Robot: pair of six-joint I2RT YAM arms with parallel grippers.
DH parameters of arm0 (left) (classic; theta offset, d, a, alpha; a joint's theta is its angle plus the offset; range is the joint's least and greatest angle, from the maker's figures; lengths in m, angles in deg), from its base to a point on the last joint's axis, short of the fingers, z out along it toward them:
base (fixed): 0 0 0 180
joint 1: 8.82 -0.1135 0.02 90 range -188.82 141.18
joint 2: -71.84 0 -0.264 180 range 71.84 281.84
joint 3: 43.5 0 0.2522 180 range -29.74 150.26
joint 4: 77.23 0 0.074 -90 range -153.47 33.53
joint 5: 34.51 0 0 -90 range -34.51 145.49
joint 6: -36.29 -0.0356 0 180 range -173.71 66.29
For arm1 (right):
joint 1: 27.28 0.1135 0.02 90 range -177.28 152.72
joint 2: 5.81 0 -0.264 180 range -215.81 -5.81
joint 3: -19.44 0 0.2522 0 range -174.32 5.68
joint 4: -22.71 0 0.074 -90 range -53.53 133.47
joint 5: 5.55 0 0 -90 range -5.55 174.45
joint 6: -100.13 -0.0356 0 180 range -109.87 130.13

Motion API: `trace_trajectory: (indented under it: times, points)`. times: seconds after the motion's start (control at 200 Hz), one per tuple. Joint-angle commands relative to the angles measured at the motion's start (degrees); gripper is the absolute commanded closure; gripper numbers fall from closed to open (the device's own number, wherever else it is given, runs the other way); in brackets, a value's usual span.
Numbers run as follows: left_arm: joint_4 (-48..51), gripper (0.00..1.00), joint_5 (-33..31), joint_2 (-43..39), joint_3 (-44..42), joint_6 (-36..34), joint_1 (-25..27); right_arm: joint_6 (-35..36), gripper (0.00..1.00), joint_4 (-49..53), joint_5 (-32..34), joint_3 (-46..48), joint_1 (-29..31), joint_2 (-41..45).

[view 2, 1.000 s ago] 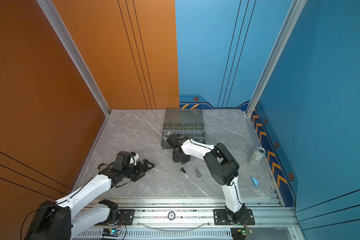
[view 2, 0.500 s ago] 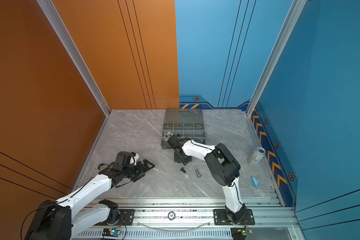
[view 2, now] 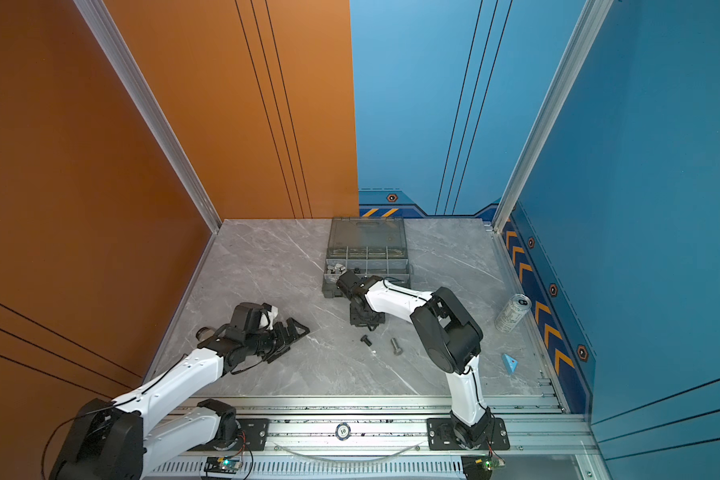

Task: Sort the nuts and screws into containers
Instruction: 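Carry the black bolt with the right gripper over the organizer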

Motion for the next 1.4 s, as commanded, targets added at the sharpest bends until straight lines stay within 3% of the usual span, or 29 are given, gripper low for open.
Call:
trace_trajectory:
  times: [0.0,0.421,0.951,1.397]
  points:
    - [0.06,0.02,-0.1,0.4,0.76,-0.51,0.43,1.68,0.92,2.77,1.88,0.89,-0.29,3.23]
    - [-0.29,0.02,-0.16,0.71,0.88,-0.23,0.53,5.76,0.93,4.02,-1.38,-6.38,-1.2,7.93]
    - [0.09,0.02,-0.52,0.92,1.82,0.12,1.2,7.41,0.92,5.66,-5.07,-23.43,-5.96,-5.05]
    - [0.69,0.02,-0.91,1.1,2.23,-0.02,1.68,7.41,0.92,5.34,-6.6,-24.75,-7.57,-9.57]
